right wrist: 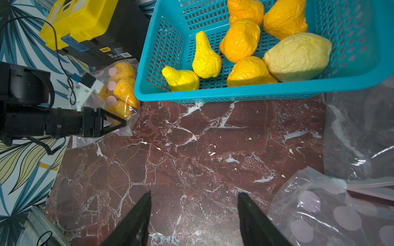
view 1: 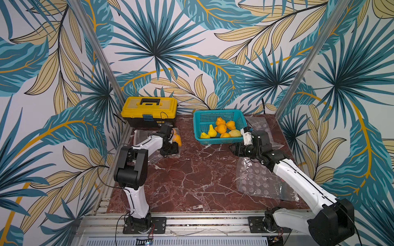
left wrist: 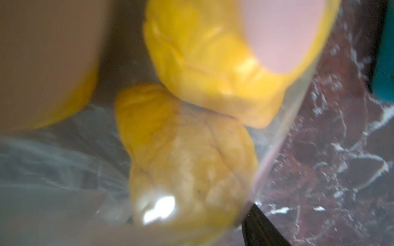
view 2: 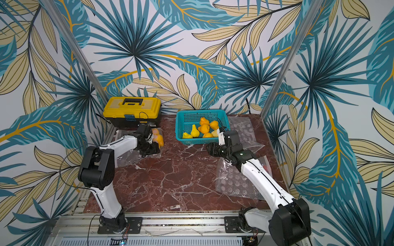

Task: Open the zip-top bag and take out the pear
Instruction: Move the zipper food storage bag to the center of the board, then pick up the zipper food storage bag at the center of the board.

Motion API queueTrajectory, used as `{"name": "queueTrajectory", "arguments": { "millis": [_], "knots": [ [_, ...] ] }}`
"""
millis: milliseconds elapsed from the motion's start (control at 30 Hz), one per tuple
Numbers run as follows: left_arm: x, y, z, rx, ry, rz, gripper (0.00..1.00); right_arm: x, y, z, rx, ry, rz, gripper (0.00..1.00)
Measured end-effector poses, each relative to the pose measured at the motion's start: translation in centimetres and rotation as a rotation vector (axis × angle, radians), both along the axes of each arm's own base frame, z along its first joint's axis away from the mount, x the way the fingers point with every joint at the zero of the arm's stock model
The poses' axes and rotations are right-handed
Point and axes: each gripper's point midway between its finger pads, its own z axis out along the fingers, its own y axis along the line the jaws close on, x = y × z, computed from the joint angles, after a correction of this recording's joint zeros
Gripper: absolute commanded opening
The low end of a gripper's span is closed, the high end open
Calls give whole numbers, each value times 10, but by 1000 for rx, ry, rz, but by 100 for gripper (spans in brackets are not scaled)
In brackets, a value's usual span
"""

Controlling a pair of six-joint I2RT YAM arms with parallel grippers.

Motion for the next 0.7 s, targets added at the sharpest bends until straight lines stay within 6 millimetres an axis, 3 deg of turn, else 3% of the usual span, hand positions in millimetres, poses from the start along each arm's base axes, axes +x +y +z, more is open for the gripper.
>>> {"name": "queueTrajectory", "arguments": {
  "millis": [100, 200, 300, 400, 500, 600, 700],
  "knots": [
    [-21, -48, 2, -45, 23, -97, 64, 2, 5, 1, 1, -1, 11, 65],
    [-38, -81, 13, -86, 19, -167, 65, 5, 10, 0, 2, 3, 22, 65],
    [-46, -84, 39, -108, -33, -169, 68, 6, 13, -1, 2, 9, 30, 65],
    [-43, -63, 81, -126, -140, -104, 69, 7, 14, -2, 1, 11, 33, 65],
    [-37, -24, 117, -132, -250, 11, 69, 7, 16, -3, 2, 16, 38, 65],
    [-34, 27, 124, -107, -296, 153, 69, 8, 18, -5, 6, 22, 46, 65],
    [-39, 76, 108, -66, -275, 287, 70, 9, 20, -6, 9, 25, 51, 65]
  ]
}}
